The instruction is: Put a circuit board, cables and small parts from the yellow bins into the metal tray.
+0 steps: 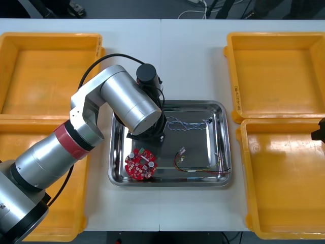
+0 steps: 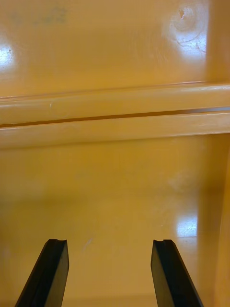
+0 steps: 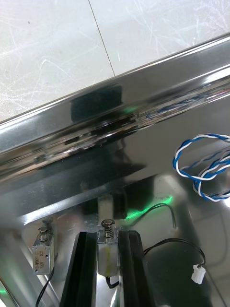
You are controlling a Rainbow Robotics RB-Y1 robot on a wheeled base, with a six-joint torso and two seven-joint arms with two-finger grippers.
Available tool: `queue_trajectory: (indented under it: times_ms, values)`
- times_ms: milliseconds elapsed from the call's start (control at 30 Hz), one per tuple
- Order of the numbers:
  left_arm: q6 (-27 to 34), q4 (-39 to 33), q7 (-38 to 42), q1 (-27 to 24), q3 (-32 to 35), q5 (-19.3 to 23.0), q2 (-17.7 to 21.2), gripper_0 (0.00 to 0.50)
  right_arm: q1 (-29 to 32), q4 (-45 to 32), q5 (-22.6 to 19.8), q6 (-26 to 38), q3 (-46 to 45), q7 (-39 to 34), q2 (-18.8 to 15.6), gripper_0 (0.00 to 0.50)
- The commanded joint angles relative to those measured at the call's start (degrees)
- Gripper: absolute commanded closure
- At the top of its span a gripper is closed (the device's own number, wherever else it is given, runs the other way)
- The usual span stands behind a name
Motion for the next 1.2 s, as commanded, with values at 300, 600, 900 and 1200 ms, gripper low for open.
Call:
queue_trajectory:
  times_ms: [300, 600, 900, 1200]
  values:
    - [0.26, -0.66, -0.08, -2.48, -0.92, -0.51, 0.44, 0.000, 0.65, -0.36, -0.41, -0.46, -1.97, 0.25, -2.41, 0.000]
    - [1.49, -1.01, -0.08, -2.57, 0.14, 0.28, 1.14, 0.000, 0.65, -0.36, -0.41, -0.46, -1.97, 0.25, -2.41, 0.000]
    - [9.93, -6.90, -0.96, -2.57, 6.29, 3.18, 2.90, 0.000, 0.65, -0.36, -0.41, -0.46, -1.97, 0.25, -2.41, 0.000]
    - [19.16, -14.54, -2.10, -2.57, 14.90, 8.02, 6.59, 0.000, 0.65, -0.36, -0.41, -0.46, -1.97, 0.25, -2.41, 0.000]
